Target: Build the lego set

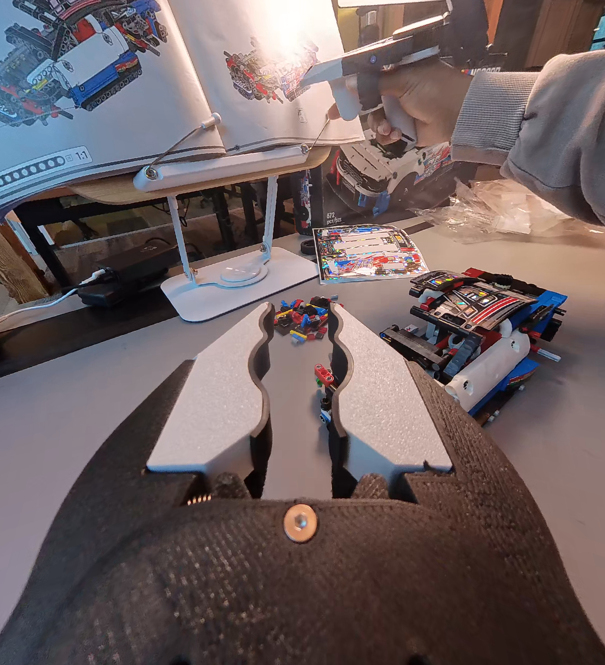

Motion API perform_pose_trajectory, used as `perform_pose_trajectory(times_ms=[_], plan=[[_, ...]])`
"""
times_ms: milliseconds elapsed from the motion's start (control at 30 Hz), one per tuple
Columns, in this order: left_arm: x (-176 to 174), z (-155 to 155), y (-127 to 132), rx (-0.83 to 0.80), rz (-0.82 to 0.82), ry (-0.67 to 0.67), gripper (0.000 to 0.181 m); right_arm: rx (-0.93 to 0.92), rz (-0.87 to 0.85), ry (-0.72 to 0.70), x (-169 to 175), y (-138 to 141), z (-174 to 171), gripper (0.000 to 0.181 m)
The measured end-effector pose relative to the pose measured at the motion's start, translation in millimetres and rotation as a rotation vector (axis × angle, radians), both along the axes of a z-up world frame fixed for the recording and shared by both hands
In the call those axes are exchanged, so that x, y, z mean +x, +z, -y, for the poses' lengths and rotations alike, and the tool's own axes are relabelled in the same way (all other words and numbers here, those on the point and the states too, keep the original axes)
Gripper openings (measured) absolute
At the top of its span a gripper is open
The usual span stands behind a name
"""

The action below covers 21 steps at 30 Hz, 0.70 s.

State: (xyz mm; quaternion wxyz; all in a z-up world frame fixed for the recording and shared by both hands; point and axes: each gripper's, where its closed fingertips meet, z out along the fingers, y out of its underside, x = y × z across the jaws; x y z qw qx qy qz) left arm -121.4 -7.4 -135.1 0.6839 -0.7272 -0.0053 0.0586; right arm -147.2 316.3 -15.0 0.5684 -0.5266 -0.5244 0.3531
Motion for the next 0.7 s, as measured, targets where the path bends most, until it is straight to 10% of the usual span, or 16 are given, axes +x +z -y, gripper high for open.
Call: perform_pose_trajectory(times_ms=[433,700], plan=[[17,3,13,0.041,0.01,-0.106,0.053,-0.077,-0.046,0.195,87,-15,87,0.027],[34,-1,8,0.0,0.077,-0.229,0.071,-0.184,0.332,0.366,198,-119,158,0.084]])
